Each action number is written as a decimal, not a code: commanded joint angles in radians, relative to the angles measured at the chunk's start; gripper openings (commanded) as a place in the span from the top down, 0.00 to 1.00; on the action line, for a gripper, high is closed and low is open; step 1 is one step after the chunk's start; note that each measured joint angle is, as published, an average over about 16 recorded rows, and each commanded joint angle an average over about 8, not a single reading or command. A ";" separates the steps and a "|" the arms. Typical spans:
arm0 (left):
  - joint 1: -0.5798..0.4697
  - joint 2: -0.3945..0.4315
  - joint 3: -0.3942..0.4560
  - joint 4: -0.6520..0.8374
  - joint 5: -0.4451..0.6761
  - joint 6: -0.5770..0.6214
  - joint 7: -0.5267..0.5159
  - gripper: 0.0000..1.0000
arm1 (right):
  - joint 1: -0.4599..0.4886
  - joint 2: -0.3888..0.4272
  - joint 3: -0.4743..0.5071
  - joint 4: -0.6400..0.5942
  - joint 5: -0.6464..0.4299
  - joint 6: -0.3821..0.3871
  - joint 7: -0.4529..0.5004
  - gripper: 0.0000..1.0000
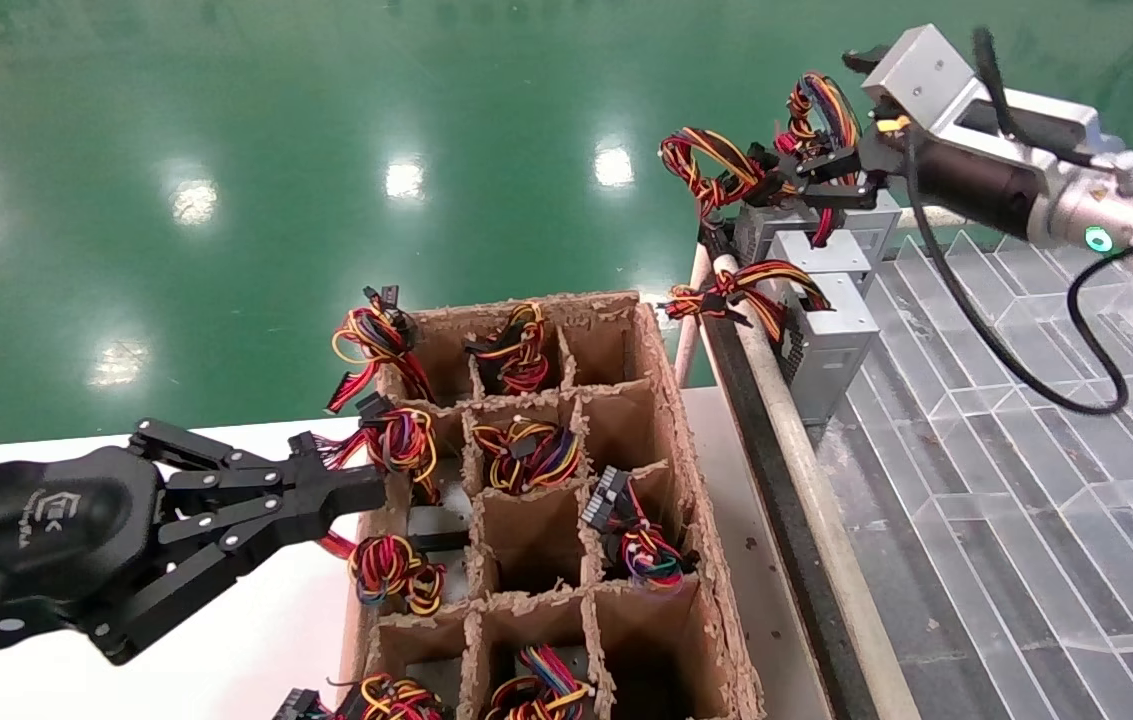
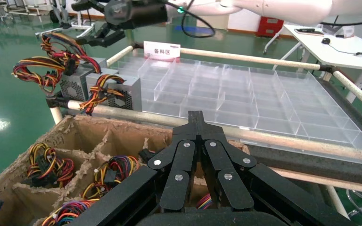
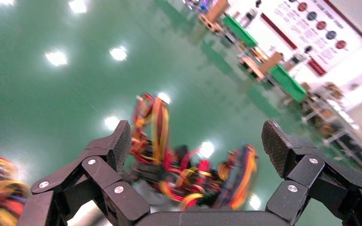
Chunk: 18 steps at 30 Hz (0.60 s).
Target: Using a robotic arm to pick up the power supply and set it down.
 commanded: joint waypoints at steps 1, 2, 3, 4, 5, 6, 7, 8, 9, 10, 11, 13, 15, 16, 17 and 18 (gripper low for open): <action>0.000 0.000 0.000 0.000 0.000 0.000 0.000 1.00 | -0.029 0.019 0.006 0.043 0.023 -0.030 0.036 0.00; 0.000 0.000 0.000 0.000 0.000 0.000 0.000 1.00 | -0.044 0.029 0.010 0.065 0.035 -0.045 0.054 0.00; 0.000 0.000 0.000 0.000 0.000 0.000 0.000 1.00 | -0.059 0.039 0.013 0.086 0.047 -0.060 0.072 0.00; 0.000 0.000 0.000 0.000 0.000 0.000 0.000 1.00 | -0.074 0.048 0.016 0.108 0.059 -0.075 0.090 0.00; 0.000 0.000 0.000 0.000 0.000 0.000 0.000 1.00 | -0.088 0.058 0.019 0.129 0.070 -0.090 0.108 0.00; 0.000 0.000 0.000 0.000 0.000 0.000 0.000 1.00 | -0.103 0.067 0.023 0.151 0.082 -0.105 0.126 0.00; 0.000 0.000 0.000 0.000 0.000 0.000 0.000 1.00 | -0.118 0.077 0.026 0.173 0.094 -0.120 0.145 0.00; 0.000 0.000 0.000 0.000 0.000 0.000 0.000 1.00 | -0.133 0.087 0.029 0.195 0.106 -0.135 0.163 0.00; 0.000 0.000 0.000 0.000 0.000 0.000 0.000 1.00 | -0.148 0.097 0.032 0.217 0.118 -0.150 0.181 0.00; 0.000 0.000 0.000 0.000 0.000 0.000 0.000 1.00 | -0.162 0.106 0.036 0.238 0.130 -0.165 0.199 0.00; 0.000 0.000 0.000 0.000 0.000 0.000 0.000 1.00 | -0.177 0.116 0.039 0.260 0.141 -0.180 0.217 0.00; 0.000 0.000 0.000 0.000 0.000 0.000 0.000 1.00 | -0.207 0.136 0.045 0.303 0.165 -0.210 0.254 0.00; 0.000 0.000 0.000 0.000 0.000 0.000 0.000 1.00 | -0.237 0.155 0.052 0.347 0.189 -0.241 0.290 0.00; 0.000 0.000 0.000 0.000 0.000 0.000 0.000 1.00 | -0.252 0.165 0.055 0.369 0.201 -0.256 0.309 0.00; 0.000 0.000 0.000 0.000 0.000 0.000 0.000 0.92 | -0.266 0.175 0.058 0.391 0.213 -0.271 0.327 0.00; 0.000 0.000 0.000 0.000 0.000 0.000 0.000 0.80 | -0.281 0.184 0.062 0.412 0.224 -0.286 0.345 0.00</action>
